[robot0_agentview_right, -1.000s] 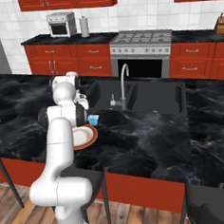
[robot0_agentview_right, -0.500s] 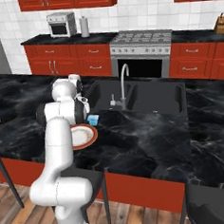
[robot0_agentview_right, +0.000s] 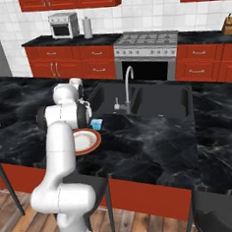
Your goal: Place two yogurt containers on each plate.
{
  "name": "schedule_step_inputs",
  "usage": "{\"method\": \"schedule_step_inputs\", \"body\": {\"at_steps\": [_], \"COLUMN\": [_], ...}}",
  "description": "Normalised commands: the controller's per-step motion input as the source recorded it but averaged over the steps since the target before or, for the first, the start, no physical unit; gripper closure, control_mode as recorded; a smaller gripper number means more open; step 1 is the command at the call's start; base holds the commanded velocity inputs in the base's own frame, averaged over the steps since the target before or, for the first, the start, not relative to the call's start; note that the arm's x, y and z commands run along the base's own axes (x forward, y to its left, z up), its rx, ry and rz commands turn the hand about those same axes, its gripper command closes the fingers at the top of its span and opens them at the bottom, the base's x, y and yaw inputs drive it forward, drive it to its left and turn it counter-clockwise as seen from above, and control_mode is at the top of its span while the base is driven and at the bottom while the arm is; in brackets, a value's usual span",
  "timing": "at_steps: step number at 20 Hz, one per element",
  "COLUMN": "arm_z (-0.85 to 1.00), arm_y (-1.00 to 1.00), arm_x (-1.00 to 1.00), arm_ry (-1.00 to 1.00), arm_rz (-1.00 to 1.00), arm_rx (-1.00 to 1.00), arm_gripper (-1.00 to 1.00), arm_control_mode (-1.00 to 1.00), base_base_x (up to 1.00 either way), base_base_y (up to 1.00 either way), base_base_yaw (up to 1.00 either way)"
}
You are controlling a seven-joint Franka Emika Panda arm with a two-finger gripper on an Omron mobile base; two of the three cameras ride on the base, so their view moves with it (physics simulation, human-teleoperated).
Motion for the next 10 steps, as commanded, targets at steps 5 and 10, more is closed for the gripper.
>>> {"method": "schedule_step_inputs", "body": {"at_steps": [5, 10], "arm_z": [-0.04, -0.18], "arm_y": [0.0, 0.0], "arm_x": [0.43, 0.13], "arm_ry": [0.0, 0.0], "arm_rz": [0.0, 0.0], "arm_rx": [0.0, 0.0], "arm_gripper": [-1.0, -1.0], "arm_control_mode": [-1.0, -1.0], "base_base_x": [0.0, 0.0], "base_base_y": [0.0, 0.0], "base_base_yaw": [0.0, 0.0]}}
